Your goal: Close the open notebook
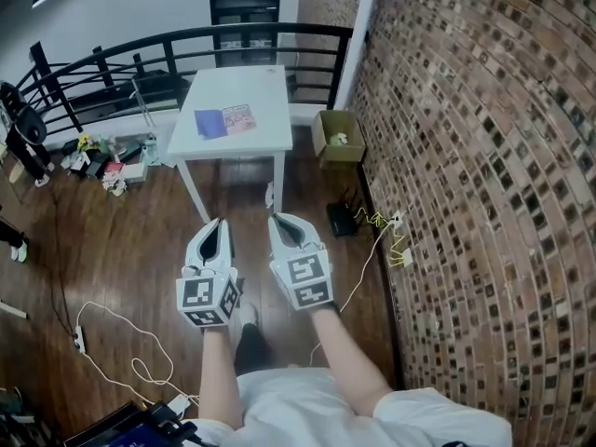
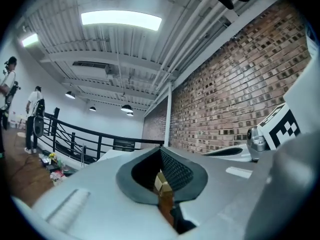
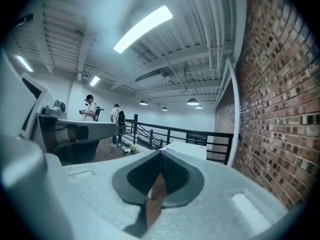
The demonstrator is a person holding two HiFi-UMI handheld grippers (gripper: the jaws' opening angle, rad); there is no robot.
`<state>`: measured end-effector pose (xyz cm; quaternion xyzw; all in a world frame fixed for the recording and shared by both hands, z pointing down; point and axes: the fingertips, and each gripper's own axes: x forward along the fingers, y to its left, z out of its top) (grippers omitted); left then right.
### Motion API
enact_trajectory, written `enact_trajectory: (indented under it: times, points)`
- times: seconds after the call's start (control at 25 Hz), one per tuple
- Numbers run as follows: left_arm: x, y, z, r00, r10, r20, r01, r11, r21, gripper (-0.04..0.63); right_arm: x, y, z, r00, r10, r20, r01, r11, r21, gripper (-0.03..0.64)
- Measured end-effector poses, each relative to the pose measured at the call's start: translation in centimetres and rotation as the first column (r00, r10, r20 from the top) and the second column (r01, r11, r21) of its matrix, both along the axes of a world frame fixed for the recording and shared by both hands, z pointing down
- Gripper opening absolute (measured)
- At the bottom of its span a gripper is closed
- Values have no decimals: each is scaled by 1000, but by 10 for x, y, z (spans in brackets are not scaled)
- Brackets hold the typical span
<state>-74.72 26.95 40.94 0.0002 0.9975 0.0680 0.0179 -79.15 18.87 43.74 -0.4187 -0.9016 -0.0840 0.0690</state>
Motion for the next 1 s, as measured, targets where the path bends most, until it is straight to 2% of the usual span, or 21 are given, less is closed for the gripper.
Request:
enact_trajectory:
  times: [0.12,0.24,0.32,0.44,0.6,0.8,1.0]
  points:
    - [-52,40,5,1000,8,4,-8,1000,9,15,-52,34,10,1000,15,-23,-16,1000,-24,-14]
    - [-103,86,-8,999,20,31,-20,1000,16,15,-104,76,4,993,2,-114,-14,994,-111,-14]
    - [-134,118,-19,999,24,48,-25,1000,11,15,-135,111,-5,990,-25,-138,5,989,-149,-13]
    - [-173,159,-24,998,39,44,-39,999,6,15,-170,157,-14,992,-39,-121,22,989,-146,-12]
    - [-218,206,-5,999,36,-14,-36,999,3,15,-204,205,-7,991,-70,-110,57,991,-124,-11]
    - [-273,233,23,997,51,-62,-49,998,28,15,-257,232,19,987,-73,-145,58,993,-103,-11]
    - [-327,256,38,996,45,-73,-42,998,39,15,-317,256,33,984,-84,-156,69,992,-103,-11]
